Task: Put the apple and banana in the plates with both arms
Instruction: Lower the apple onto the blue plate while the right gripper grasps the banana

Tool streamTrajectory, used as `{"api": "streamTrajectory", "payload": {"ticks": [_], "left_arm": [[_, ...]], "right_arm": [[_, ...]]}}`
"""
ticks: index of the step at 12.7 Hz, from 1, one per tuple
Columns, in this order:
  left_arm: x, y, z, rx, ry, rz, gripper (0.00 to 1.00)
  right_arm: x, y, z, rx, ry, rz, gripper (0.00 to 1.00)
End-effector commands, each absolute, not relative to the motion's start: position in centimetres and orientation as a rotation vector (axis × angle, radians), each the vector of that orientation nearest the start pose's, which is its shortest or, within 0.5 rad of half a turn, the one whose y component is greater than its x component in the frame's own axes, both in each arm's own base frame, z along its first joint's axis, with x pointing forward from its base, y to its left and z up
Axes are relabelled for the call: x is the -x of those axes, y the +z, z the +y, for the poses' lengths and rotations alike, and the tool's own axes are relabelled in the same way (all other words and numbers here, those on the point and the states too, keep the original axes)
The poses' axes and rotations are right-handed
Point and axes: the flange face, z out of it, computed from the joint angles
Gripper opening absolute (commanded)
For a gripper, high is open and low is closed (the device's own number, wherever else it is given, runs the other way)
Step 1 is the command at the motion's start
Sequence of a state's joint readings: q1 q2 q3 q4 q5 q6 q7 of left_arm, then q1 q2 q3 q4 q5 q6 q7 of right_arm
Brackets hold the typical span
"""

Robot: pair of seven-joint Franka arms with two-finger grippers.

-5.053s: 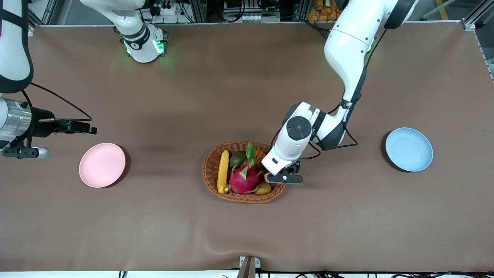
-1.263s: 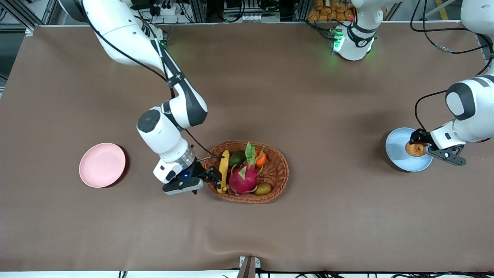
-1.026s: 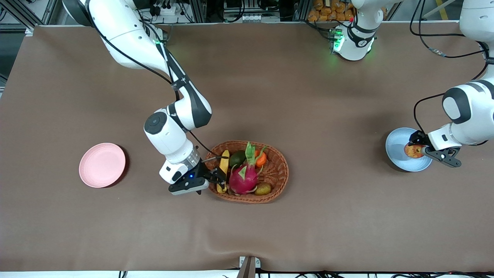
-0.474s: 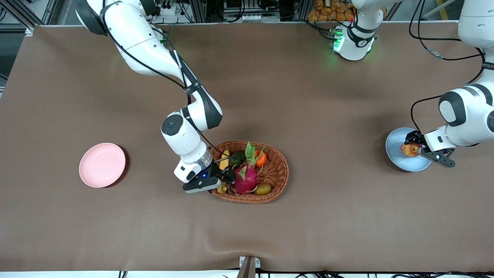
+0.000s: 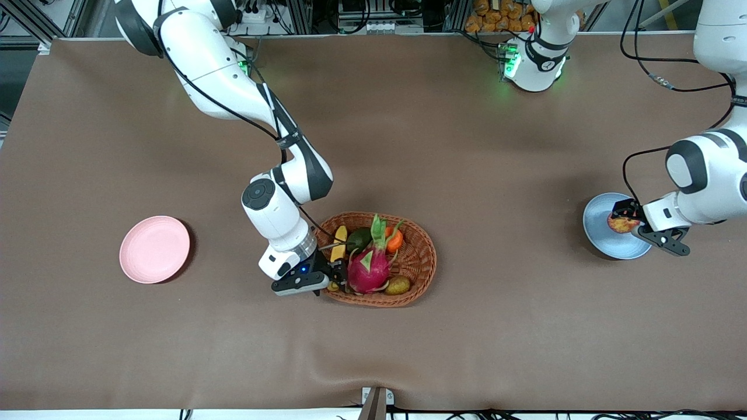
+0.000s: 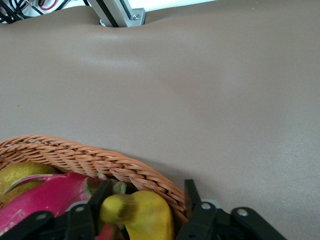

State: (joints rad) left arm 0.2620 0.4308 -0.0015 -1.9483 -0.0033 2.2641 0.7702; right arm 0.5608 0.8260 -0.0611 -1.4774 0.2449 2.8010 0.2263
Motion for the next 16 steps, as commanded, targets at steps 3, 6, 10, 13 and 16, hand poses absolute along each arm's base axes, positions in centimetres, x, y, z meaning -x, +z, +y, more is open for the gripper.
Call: {"api": "streamTrajectory", "payload": {"ticks": [3, 6, 10, 13, 16], "left_arm": [[-63.7, 33.7, 13.3, 3.086, 0.086, 0.82, 1.0], [-64.9, 36.1, 11.8, 3.104, 0.07, 0.77, 1.0], [-66.1, 39.5, 10.2, 3.098, 0.045, 0.801, 1.0], [-66.6, 43.0, 7.6, 3.135, 0.089, 0.709, 1.0], [-64.8, 46.8, 2.0, 3.131, 0.196, 0.59, 1.0]], "right_arm": [[-66.1, 23.0, 37.0, 2.813, -0.642, -0.154, 0.64], [-65.7, 22.5, 36.7, 2.826, -0.623, -0.152, 0.62], [-65.1, 22.8, 37.4, 2.855, -0.643, -0.146, 0.53], [-64.4, 23.3, 38.7, 2.874, -0.677, -0.123, 0.5], [-64.4, 23.3, 38.7, 2.877, -0.674, -0.122, 0.43]]}}
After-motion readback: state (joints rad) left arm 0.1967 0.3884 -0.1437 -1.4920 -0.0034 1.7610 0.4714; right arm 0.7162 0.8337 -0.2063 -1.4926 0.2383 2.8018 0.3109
